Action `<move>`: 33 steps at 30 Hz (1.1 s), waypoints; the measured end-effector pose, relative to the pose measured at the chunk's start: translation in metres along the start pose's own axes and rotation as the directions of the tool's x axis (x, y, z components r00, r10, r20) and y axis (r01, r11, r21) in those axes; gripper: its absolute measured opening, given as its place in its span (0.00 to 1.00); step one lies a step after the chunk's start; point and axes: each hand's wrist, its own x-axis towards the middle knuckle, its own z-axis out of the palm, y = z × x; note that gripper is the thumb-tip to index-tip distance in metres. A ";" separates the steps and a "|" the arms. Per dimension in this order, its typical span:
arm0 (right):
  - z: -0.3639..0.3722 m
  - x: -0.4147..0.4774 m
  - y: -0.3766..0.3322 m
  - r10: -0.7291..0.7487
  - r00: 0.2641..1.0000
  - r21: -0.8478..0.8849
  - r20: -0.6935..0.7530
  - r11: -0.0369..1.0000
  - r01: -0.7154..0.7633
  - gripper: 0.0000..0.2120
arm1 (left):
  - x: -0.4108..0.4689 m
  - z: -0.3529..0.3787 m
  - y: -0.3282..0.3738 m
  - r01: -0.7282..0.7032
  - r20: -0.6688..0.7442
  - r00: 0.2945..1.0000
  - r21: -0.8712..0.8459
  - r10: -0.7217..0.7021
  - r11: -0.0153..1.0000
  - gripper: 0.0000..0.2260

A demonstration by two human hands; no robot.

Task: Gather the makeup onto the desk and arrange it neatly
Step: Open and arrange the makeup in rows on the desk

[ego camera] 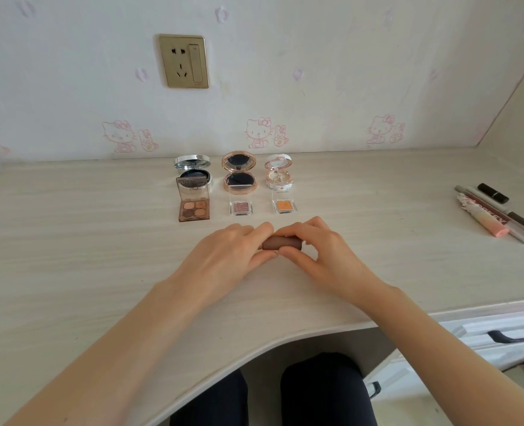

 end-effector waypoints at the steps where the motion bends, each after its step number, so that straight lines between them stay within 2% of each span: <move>1: -0.001 0.000 -0.001 0.054 0.998 0.077 -0.024 0.996 -0.052 0.10 | 0.000 -0.001 0.001 0.022 0.009 1.000 -0.030 -0.021 0.999 0.13; 5: -0.009 0.002 -0.010 0.215 0.972 0.474 -0.092 0.868 -0.147 0.07 | 0.000 0.001 0.001 0.138 0.025 0.990 -0.239 -0.136 0.961 0.14; 11: -0.014 0.005 -0.009 0.369 0.922 0.692 -0.120 0.697 -0.189 0.07 | 0.001 0.007 -0.003 0.222 0.027 0.971 -0.486 -0.239 0.845 0.10; 14: -0.018 0.004 -0.008 0.388 0.915 0.715 -0.113 0.671 -0.197 0.09 | 0.001 0.009 -0.005 0.231 0.029 0.965 -0.558 -0.259 0.797 0.03; 17: -0.020 0.002 -0.008 0.426 0.897 0.729 -0.118 0.651 -0.213 0.10 | 0.001 0.010 -0.006 0.245 0.012 0.953 -0.624 -0.304 0.743 0.11; 20: -0.021 -0.001 -0.006 0.482 0.871 0.737 -0.100 0.624 -0.261 0.08 | 0.001 0.010 -0.003 0.251 0.021 0.948 -0.661 -0.318 0.707 0.14; 25: -0.024 -0.007 -0.004 0.524 0.849 0.768 -0.070 0.571 -0.290 0.08 | 0.005 0.007 0.003 0.294 0.107 0.935 -0.767 -0.339 0.570 0.06; 29: -0.029 -0.009 -0.003 0.520 0.853 0.717 -0.043 0.611 -0.337 0.09 | 0.009 0.006 0.013 0.298 0.148 0.936 -0.816 -0.320 0.495 0.02; 33: -0.036 -0.012 0.001 0.478 0.877 0.587 -0.052 0.725 -0.360 0.12 | 0.017 0.009 0.021 0.300 0.167 0.942 -0.810 -0.291 0.503 0.04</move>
